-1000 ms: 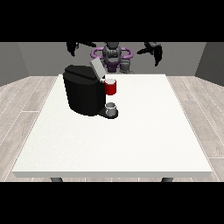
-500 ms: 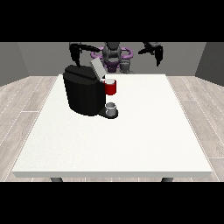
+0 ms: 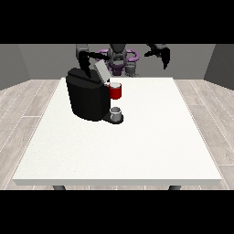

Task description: Insert the coffee pod into the coffee machine and close the lid

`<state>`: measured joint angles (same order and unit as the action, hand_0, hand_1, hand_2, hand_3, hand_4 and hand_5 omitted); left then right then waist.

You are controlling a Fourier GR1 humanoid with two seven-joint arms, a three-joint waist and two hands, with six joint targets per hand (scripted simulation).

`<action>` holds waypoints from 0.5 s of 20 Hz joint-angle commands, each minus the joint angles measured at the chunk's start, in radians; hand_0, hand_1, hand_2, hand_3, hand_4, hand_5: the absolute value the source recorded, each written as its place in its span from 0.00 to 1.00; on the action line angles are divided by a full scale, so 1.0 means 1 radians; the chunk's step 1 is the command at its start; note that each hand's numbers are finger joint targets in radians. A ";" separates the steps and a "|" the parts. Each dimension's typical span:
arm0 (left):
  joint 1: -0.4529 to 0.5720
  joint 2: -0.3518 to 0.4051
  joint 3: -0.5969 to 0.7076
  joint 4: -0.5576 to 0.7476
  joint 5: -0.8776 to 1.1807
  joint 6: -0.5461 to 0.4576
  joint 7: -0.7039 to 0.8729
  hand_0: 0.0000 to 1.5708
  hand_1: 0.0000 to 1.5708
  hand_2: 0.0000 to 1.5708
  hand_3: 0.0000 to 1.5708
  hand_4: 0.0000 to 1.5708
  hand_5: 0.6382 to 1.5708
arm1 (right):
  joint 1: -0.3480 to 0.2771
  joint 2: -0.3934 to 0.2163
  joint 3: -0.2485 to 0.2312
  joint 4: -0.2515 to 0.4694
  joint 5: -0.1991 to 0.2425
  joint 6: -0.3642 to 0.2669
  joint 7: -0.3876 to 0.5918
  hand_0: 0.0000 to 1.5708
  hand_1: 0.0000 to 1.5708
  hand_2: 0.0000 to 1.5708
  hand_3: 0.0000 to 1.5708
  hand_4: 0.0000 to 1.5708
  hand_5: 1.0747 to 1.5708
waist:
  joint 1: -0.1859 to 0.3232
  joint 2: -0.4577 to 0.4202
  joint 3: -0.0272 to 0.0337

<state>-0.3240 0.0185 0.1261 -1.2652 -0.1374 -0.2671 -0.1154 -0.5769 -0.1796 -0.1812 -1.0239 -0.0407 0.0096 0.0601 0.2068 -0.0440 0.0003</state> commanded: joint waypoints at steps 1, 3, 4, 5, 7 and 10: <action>0.071 0.009 -0.014 -0.068 0.006 0.009 -0.034 0.00 0.00 0.00 0.00 0.23 1.00 | -0.055 -0.007 0.017 0.022 0.002 0.024 -0.007 0.00 0.00 0.00 0.00 0.00 1.00 | -0.022 0.042 -0.0002; 0.081 0.028 -0.003 -0.096 0.028 -0.009 0.001 0.00 0.00 0.00 0.00 0.24 1.00 | -0.061 0.042 0.059 0.012 0.030 -0.015 0.016 0.00 0.00 0.00 0.00 0.00 1.00 | -0.023 0.018 -0.0003; 0.044 0.046 0.025 -0.115 0.058 -0.011 0.044 0.00 0.00 0.00 0.00 0.24 1.00 | -0.082 0.002 0.021 0.039 -0.002 0.023 0.000 0.00 0.00 0.00 0.00 0.00 1.00 | -0.025 0.053 -0.0001; 0.115 0.024 0.006 -0.116 0.022 0.036 0.017 0.00 0.00 0.00 0.00 0.23 1.00 | -0.044 0.031 0.058 0.004 0.007 0.031 0.021 0.00 0.00 0.00 0.00 0.00 1.00 | -0.057 0.013 -0.0002; 0.043 0.100 0.066 -0.110 0.077 -0.020 0.043 0.00 0.00 0.00 0.00 0.24 1.00 | -0.074 0.001 0.060 0.011 0.013 0.059 0.018 0.00 0.00 0.00 0.00 0.00 1.00 | -0.066 0.046 -0.0002; 0.105 0.047 -0.009 -0.160 0.036 0.003 -0.017 0.00 0.00 0.00 0.00 0.20 1.00 | -0.146 -0.010 0.021 0.066 0.017 0.007 -0.002 0.00 0.00 0.00 0.00 0.08 1.00 | -0.007 0.102 -0.0002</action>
<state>-0.2476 0.0616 0.1354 -1.3855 -0.0983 -0.2598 -0.1023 -0.6641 -0.1662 -0.1410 -0.9983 -0.0266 0.0246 0.0592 0.1709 0.0114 -0.0007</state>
